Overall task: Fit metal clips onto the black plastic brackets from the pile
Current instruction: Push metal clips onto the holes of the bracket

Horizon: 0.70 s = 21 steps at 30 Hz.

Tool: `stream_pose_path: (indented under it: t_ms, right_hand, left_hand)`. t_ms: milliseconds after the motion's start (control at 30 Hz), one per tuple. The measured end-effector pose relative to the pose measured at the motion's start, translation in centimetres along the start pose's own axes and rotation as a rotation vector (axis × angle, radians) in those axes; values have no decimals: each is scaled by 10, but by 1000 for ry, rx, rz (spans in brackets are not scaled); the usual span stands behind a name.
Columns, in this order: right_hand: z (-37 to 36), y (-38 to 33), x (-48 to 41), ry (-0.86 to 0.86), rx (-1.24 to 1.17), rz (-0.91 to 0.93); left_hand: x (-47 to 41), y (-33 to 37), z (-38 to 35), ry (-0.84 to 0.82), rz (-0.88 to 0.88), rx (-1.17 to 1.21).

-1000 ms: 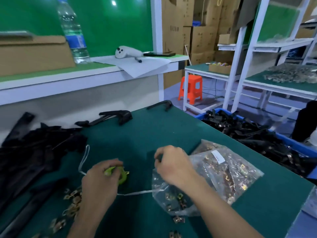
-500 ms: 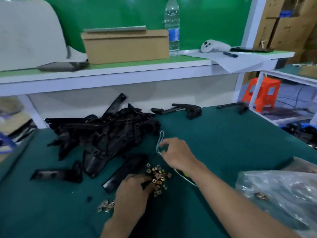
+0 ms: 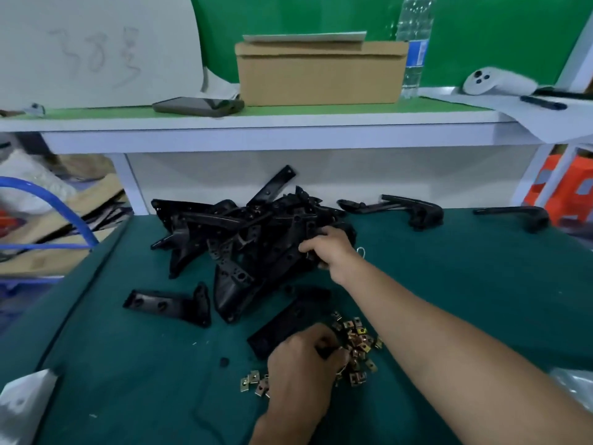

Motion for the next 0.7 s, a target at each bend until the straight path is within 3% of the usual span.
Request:
stream_pose_path:
  t_ms: [100, 267, 367, 500, 700]
  right_hand:
    - [17, -10, 6, 85, -114, 131]
    - [74, -53, 56, 304, -15, 443]
    - [102, -70, 98, 252, -20, 562]
    - [113, -43, 140, -97, -310, 462]
    - [98, 46, 171, -121, -361, 232]
  left_hand:
    - [-1, -5, 9, 41, 50, -13]
    - [-2, -8, 12, 70, 60, 130]
    - [1, -8, 17, 114, 59, 234]
    - [7, -8, 35, 264, 86, 324]
    - [14, 8, 27, 273, 11, 645]
Point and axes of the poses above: each hand's wrist, its own x-axis away from the middle knuckle, its own z-axis out of the back of the hand, y = z × x, the point moved 10 cm from there along -x, towards the middle knuckle, and after that the axes turned 6 degrees about -y, right-handed, at the moved point
